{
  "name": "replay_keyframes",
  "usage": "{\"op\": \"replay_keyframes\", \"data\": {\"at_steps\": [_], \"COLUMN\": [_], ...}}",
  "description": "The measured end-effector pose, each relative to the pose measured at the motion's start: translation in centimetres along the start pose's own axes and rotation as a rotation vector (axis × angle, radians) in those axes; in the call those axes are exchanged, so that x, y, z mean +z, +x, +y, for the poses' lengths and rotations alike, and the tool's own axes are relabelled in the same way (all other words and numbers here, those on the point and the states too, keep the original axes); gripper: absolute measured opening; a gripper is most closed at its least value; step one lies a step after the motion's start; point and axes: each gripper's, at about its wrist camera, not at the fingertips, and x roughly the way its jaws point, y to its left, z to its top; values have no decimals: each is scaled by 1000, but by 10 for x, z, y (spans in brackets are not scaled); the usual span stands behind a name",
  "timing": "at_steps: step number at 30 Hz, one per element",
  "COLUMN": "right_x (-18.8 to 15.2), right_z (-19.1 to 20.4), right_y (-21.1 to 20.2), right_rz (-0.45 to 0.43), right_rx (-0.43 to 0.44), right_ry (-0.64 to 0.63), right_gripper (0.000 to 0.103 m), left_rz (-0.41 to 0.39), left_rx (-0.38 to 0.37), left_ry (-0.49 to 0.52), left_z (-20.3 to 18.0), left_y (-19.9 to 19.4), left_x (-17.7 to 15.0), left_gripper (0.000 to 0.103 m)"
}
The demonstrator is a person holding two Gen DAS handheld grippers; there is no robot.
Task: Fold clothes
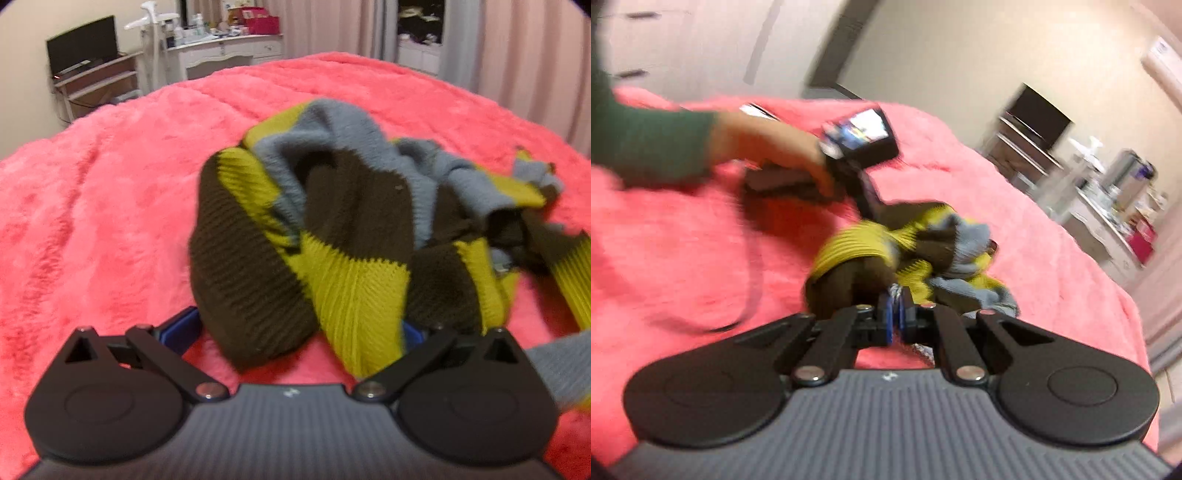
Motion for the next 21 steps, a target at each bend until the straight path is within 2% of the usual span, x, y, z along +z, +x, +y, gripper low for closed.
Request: {"op": "replay_keyframes", "data": {"at_steps": [2, 4, 7, 9, 10, 13, 14, 16, 18, 19, 20, 21], "right_x": [1, 6, 10, 16, 17, 15, 14, 13, 13, 13, 15, 17], "right_z": [7, 18, 32, 42, 41, 5, -8, -35, -61, -69, -75, -80], "right_y": [-11, -13, -15, -10, -6, 0, 2, 7, 22, 34, 49, 63], "right_rz": [54, 72, -10, -52, -43, -57, -63, -79, -85, -68, -45, -20], "right_rx": [92, 207, 365, 383, 357, 192, 136, 20, -113, -194, -249, -299], "right_ry": [6, 37, 158, 191, 176, 250, 277, 345, 384, 382, 377, 371], "right_gripper": [7, 7, 6, 6, 6, 8, 12, 31, 74, 83, 86, 85], "left_rz": [-1, -9, -34, -54, -56, -39, -13, 44, 47, 41, 34, 28], "left_rx": [-24, -5, 61, 87, 80, 87, 92, 90, 83, 82, 82, 82], "left_ry": [9, 23, 24, 13, 2, 23, 50, 108, 106, 97, 88, 79], "left_z": [-3, -5, -3, 1, 3, -1, -4, -12, -12, -11, -9, -7], "left_y": [-2, -5, -9, -14, -16, -15, -11, 2, 3, 3, 2, 1], "left_x": [1, 1, 2, 3, 4, 3, 1, -4, -5, -4, -4, -4], "left_gripper": [103, 103, 103, 103, 103, 103, 103, 103, 103, 103, 103, 103]}}
